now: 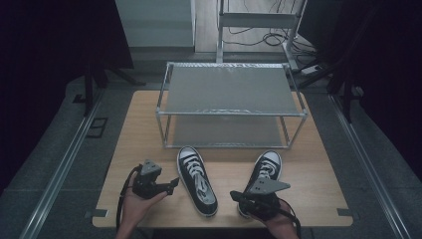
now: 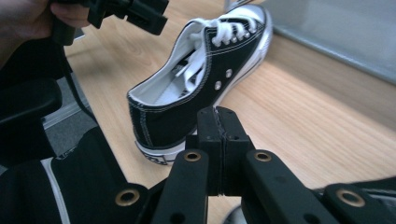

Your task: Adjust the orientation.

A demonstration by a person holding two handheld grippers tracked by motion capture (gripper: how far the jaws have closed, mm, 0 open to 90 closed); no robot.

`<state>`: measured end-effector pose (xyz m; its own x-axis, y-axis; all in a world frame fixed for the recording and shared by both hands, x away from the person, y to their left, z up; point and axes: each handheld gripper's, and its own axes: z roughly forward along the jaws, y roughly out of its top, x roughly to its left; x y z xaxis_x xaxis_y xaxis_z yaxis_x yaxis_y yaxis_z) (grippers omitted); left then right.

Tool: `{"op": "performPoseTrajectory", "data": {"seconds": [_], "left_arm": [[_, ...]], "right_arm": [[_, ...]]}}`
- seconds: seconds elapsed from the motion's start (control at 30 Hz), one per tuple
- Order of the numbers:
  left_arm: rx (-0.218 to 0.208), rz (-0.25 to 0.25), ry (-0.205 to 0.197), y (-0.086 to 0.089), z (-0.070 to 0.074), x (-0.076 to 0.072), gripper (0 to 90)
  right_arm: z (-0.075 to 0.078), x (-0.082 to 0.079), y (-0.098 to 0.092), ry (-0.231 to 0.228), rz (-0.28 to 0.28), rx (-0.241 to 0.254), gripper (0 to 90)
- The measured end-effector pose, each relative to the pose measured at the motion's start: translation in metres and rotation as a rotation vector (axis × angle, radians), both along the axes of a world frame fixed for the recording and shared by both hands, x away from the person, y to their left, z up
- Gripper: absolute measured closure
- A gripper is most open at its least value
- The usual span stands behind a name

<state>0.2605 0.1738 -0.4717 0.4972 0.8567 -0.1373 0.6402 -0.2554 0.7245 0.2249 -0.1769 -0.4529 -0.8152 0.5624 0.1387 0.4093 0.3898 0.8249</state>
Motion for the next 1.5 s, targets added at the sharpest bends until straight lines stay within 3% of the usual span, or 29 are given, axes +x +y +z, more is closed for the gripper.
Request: {"op": "performPoseTrajectory", "data": {"seconds": [0.3,0.5,0.9,1.13,1.37,1.5], "left_arm": [[-0.003,0.002,0.002,0.001,0.001,-0.001,23.5],[0.0,-0.002,0.004,0.0,0.0,-0.001,23.5],[-0.005,0.003,-0.001,0.001,0.002,-0.002,23.6],[-0.008,0.004,-0.006,0.002,0.004,-0.003,23.6],[-0.009,0.009,-0.007,0.003,0.005,-0.003,23.6],[-0.011,0.011,-0.006,0.004,0.005,-0.003,23.6]], "right_arm": [[-0.014,-0.006,0.021,0.041,0.038,-0.042,89.5],[-0.022,-0.009,0.029,0.07,0.027,-0.059,89.6],[-0.029,-0.012,0.038,0.07,-0.025,-0.078,89.8],[-0.036,-0.017,0.047,0.031,-0.064,-0.113,89.8],[-0.039,-0.021,0.052,0.05,-0.05,-0.079,89.9],[-0.04,-0.025,0.058,0.039,-0.043,-0.076,89.9]]}}
